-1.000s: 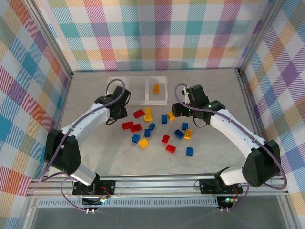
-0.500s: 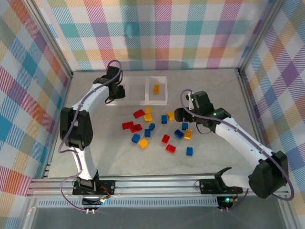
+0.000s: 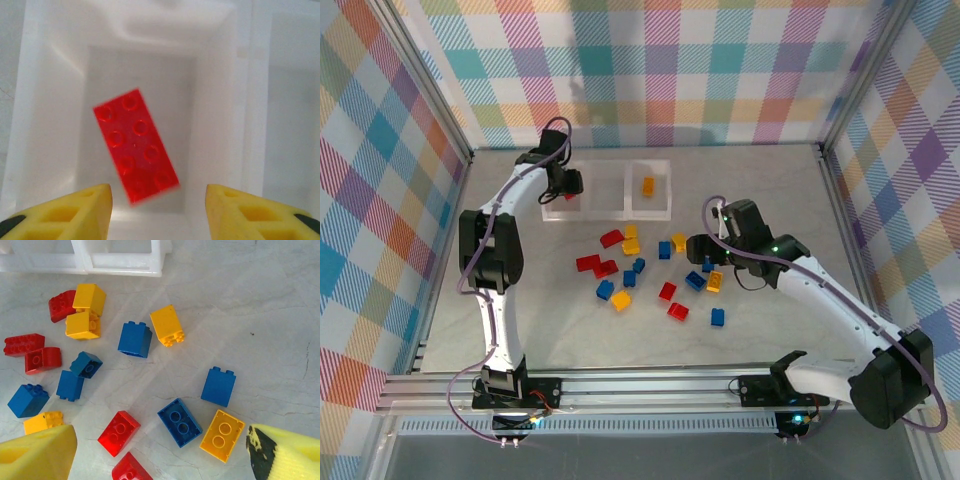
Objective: Sort the legos into containers by color
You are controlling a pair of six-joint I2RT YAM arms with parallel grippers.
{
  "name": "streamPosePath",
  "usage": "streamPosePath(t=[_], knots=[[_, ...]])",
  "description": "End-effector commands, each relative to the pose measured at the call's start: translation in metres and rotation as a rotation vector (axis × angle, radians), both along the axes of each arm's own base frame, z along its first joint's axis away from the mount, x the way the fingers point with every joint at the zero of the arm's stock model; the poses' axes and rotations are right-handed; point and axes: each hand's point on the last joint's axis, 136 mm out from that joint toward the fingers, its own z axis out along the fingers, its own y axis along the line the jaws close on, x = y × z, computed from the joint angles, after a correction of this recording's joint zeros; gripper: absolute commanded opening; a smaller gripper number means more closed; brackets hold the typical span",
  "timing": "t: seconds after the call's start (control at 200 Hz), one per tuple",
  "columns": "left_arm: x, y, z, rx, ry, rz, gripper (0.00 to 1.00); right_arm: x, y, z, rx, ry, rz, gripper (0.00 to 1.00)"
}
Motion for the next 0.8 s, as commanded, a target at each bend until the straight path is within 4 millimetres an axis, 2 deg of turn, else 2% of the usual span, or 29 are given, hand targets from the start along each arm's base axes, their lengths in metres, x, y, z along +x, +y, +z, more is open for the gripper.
streamPosePath(t=[0.0, 0.16, 0.27, 0.44, 0.525, 0.665, 0.72, 0.795], knots=[[-0.004, 0.004, 0.026, -0.008, -0.05, 0.005, 0.57, -0.007, 0.001, -0.005, -0.009, 0.02, 0.011, 0.88], [-0.02, 0.011, 0.052, -0.009, -0.104, 0.034, 0.6, -0.01, 0.007, -0.011, -0.012, 0.029, 0.034, 0.88], [-0.042, 0.012, 0.073, -0.042, -0.136, 0.052, 0.59, -0.01, 0.014, -0.015, -0.019, 0.031, 0.048, 0.87], [-0.087, 0.011, 0.096, -0.118, -0.178, 0.096, 0.57, -0.005, 0.03, -0.027, -0.024, 0.065, 0.052, 0.7], [-0.112, 0.006, 0.097, -0.146, -0.176, 0.115, 0.57, 0.001, 0.039, -0.036, -0.042, 0.085, 0.04, 0.68], [-0.151, -0.017, 0.102, -0.14, -0.185, 0.088, 0.57, 0.013, 0.053, -0.051, -0.055, 0.113, 0.001, 0.67], [-0.166, -0.024, 0.102, -0.102, -0.186, 0.08, 0.57, 0.019, 0.06, -0.057, -0.045, 0.117, -0.009, 0.66], [-0.189, -0.022, 0.098, -0.01, -0.184, 0.094, 0.57, 0.03, 0.068, -0.065, -0.053, 0.116, -0.017, 0.66]])
